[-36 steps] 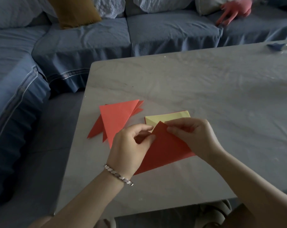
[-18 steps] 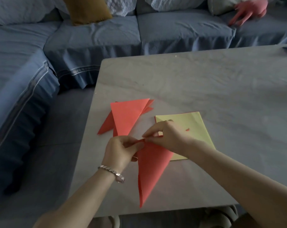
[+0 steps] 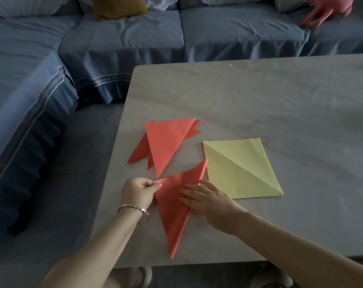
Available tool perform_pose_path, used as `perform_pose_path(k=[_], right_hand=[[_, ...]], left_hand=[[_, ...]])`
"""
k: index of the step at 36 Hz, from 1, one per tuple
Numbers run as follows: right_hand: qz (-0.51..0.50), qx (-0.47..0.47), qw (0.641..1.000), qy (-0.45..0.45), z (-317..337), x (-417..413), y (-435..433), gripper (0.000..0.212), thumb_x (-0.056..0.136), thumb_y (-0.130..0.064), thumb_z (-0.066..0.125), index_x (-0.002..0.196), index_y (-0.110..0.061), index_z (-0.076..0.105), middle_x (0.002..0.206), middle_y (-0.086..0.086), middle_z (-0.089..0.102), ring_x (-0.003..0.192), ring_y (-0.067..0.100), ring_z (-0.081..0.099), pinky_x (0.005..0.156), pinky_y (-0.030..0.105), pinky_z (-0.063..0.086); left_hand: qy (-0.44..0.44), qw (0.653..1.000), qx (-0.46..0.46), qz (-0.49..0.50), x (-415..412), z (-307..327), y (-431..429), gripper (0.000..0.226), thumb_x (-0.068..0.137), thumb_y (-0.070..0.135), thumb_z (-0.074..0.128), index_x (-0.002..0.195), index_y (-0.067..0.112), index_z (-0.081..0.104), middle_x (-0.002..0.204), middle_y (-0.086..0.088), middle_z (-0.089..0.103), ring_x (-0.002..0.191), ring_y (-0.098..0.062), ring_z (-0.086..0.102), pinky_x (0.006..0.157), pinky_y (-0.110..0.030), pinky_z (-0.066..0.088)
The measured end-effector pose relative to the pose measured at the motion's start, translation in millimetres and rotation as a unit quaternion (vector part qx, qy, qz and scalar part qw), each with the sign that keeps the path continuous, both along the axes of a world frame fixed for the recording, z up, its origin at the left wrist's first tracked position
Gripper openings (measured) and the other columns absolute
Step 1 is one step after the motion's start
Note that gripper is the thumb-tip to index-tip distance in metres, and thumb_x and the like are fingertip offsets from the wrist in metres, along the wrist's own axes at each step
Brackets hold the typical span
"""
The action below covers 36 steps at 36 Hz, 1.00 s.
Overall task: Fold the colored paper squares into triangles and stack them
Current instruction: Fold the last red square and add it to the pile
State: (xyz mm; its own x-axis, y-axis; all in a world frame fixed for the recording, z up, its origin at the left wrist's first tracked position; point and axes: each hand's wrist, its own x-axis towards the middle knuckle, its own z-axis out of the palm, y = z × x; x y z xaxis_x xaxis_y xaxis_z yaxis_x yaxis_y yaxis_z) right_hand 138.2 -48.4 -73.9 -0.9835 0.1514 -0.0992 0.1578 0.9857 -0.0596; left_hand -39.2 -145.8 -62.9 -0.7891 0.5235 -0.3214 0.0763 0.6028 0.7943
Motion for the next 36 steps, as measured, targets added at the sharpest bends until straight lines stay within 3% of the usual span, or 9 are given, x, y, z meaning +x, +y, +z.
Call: perform_pose_path(k=[5, 10, 13, 19, 22, 23, 25, 32, 36], right_hand=[[0.006, 0.036, 0.999, 0.004, -7, 20, -3, 0.044, 0.079, -0.021, 0.041, 0.116, -0.021, 0.064, 0.123, -0.004, 0.062, 0.115, 0.015, 0.057, 0.097, 0.034, 0.042], [-0.01, 0.068, 0.998, -0.001, -11, 33, -6, 0.06, 0.057, -0.03, 0.076, 0.116, -0.023, 0.065, 0.124, -0.004, 0.062, 0.116, 0.015, 0.057, 0.099, 0.04, 0.035], [-0.034, 0.094, 0.995, 0.028, -8, 27, -9, 0.046, 0.068, -0.019, 0.056, 0.112, -0.02, 0.068, 0.12, -0.004, 0.064, 0.117, 0.019, 0.056, 0.097, 0.047, 0.037], [-0.135, 0.081, 0.988, -0.003, 4, 5, 0, 0.061, 0.066, -0.012, 0.022, 0.1, -0.013, 0.073, 0.108, -0.001, 0.069, 0.112, 0.024, 0.059, 0.089, 0.049, 0.047], [-0.143, 0.07, 0.986, -0.047, 14, -10, 8, 0.074, 0.074, -0.012, 0.005, 0.135, -0.008, 0.045, 0.144, 0.003, 0.041, 0.14, 0.026, 0.023, 0.113, 0.043, 0.014], [-0.154, 0.041, 0.985, -0.068, 17, -12, 11, 0.068, 0.08, -0.01, 0.004, 0.143, -0.01, 0.028, 0.153, 0.001, 0.023, 0.144, 0.024, 0.005, 0.115, 0.04, 0.0], [-0.184, 0.011, 0.979, -0.09, 23, -20, 18, 0.056, 0.091, -0.006, 0.016, 0.147, -0.013, 0.016, 0.156, -0.001, 0.009, 0.143, 0.021, -0.008, 0.115, 0.038, -0.007], [-0.257, -0.02, 0.964, -0.059, 19, -36, 36, 0.051, 0.093, -0.01, 0.029, 0.143, -0.015, 0.025, 0.154, -0.005, 0.018, 0.144, 0.019, 0.001, 0.114, 0.034, 0.009], [-0.291, -0.068, 0.953, -0.035, 16, -42, 37, 0.048, 0.094, -0.02, 0.032, 0.142, -0.015, 0.029, 0.153, -0.006, 0.021, 0.143, 0.016, 0.003, 0.113, 0.03, 0.01]], left_hand=[[0.064, 0.997, -0.012, -0.038, 3, 2, 2, 0.017, 0.071, 0.011, 0.075, 0.057, 0.012, 0.066, 0.063, -0.01, 0.067, 0.063, -0.025, 0.061, 0.068, -0.033, 0.049], [0.07, 0.997, -0.016, -0.04, 2, 1, 1, 0.009, 0.072, 0.011, 0.075, 0.068, 0.005, 0.07, 0.056, 0.003, 0.06, 0.063, -0.018, 0.058, 0.058, -0.021, 0.04], [0.077, 0.996, -0.013, -0.037, 2, 2, 1, 0.009, 0.073, 0.011, 0.074, 0.073, 0.003, 0.071, 0.062, -0.004, 0.061, 0.065, -0.018, 0.057, 0.056, -0.02, 0.039], [0.081, 0.996, -0.02, -0.032, 2, 3, -3, 0.01, 0.073, 0.011, 0.074, 0.072, 0.003, 0.07, 0.064, -0.007, 0.063, 0.055, -0.009, 0.053, 0.052, -0.011, 0.036], [0.082, 0.996, -0.019, -0.027, 2, 4, -4, 0.01, 0.073, 0.011, 0.074, 0.073, 0.002, 0.07, 0.063, -0.007, 0.061, 0.054, -0.008, 0.052, 0.05, -0.011, 0.036], [0.082, 0.996, -0.021, -0.026, 2, 4, -4, 0.01, 0.073, 0.011, 0.074, 0.073, 0.002, 0.07, 0.064, -0.007, 0.062, 0.056, -0.012, 0.054, 0.054, -0.017, 0.039], [0.08, 0.996, -0.022, -0.023, 1, 3, -3, 0.011, 0.073, 0.012, 0.075, 0.074, 0.002, 0.071, 0.067, -0.011, 0.065, 0.06, -0.019, 0.056, 0.06, -0.025, 0.041], [0.079, 0.996, -0.028, -0.023, -2, -2, -3, 0.012, 0.073, 0.014, 0.075, 0.076, 0.003, 0.072, 0.073, -0.013, 0.07, 0.066, -0.022, 0.062, 0.063, -0.027, 0.045], [0.087, 0.996, -0.029, -0.022, -1, -2, -4, 0.015, 0.073, 0.015, 0.074, 0.08, 0.001, 0.072, 0.074, -0.011, 0.069, 0.068, -0.02, 0.059, 0.06, -0.022, 0.034]])
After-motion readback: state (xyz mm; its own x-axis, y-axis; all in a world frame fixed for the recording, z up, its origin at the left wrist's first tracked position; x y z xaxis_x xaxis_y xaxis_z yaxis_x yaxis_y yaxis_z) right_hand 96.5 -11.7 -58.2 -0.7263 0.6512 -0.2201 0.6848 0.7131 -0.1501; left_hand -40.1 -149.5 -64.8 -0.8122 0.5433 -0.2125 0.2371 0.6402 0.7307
